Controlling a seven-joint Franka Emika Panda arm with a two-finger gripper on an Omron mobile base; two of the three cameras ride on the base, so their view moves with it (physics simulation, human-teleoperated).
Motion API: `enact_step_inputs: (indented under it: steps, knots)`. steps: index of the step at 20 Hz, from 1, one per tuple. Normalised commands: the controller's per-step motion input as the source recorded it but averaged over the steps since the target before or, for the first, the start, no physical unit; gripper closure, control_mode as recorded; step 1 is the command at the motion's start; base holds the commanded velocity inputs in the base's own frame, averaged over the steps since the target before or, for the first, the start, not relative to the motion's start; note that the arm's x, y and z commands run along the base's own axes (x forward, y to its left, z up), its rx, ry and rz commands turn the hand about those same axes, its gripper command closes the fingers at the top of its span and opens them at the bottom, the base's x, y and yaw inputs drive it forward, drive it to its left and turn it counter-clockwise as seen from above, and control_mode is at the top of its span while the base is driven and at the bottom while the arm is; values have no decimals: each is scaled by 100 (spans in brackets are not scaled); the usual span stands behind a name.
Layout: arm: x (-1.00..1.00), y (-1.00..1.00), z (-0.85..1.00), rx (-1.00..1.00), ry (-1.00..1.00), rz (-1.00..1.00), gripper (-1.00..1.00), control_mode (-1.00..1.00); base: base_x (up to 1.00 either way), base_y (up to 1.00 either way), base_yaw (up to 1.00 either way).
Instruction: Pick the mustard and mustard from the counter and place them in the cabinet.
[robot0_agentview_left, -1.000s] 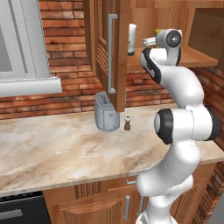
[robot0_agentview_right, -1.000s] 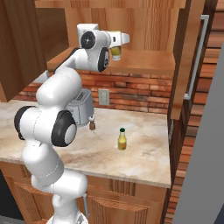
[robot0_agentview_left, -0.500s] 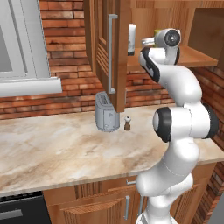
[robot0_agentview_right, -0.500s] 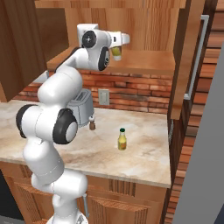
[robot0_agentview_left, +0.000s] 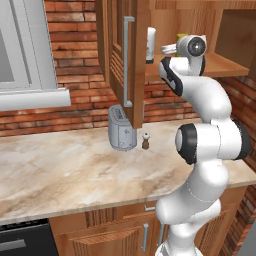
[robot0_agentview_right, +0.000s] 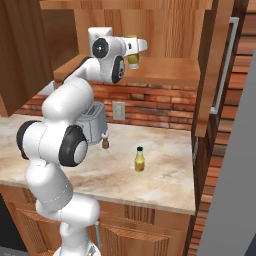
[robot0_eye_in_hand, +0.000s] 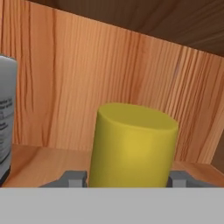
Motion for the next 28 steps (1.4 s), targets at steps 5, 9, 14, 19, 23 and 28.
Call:
enact_step_inputs:
  steps: [5, 9, 14, 19, 23, 28]
  knots:
    - [0, -1, 0, 0, 0, 0, -100, -100, 0, 0, 0]
    - [-2, 0, 2, 0, -1, 0, -100, -100, 0, 0, 0]
    - [-9, 0, 1, 0, 0, 0, -100, -100, 0, 0, 0]
    - [-13, 0, 0, 0, 0, 0, -100, -100, 0, 0, 0]
    - [-37, 0, 0, 0, 0, 0, -100, -100, 0, 0, 0]
    - [-75, 0, -5, 0, -1, 0, -100, -100, 0, 0, 0]
